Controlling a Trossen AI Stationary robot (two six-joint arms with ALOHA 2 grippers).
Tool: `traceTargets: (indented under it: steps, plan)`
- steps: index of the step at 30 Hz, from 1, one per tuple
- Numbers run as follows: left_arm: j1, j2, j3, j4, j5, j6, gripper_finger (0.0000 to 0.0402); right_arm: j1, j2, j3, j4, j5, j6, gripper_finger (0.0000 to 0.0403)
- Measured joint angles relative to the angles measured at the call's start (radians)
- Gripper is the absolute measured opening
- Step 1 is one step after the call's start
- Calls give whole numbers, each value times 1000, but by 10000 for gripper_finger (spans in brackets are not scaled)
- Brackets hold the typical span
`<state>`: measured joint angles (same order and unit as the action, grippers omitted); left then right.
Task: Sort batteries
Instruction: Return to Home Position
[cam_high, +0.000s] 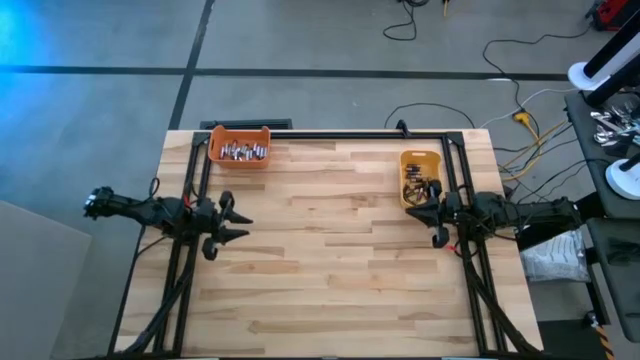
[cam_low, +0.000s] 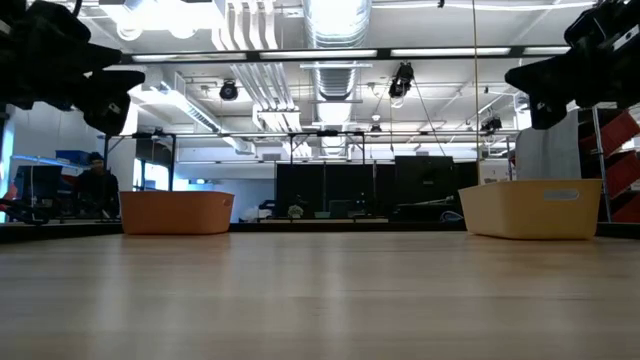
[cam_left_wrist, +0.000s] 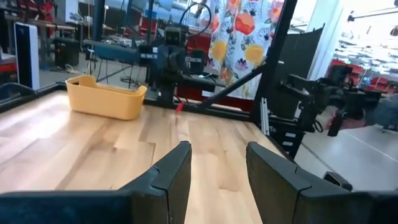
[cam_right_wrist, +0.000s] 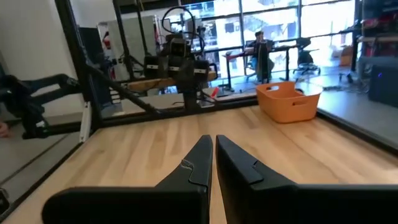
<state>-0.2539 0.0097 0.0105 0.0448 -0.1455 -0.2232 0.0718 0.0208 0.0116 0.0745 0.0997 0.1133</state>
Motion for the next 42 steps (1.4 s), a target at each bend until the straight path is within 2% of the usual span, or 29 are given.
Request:
traceTargets:
  steps: [42]
  plan:
    - [0, 92, -1, 0, -1, 1, 134, 0, 15, 8, -44, 5, 7, 13]
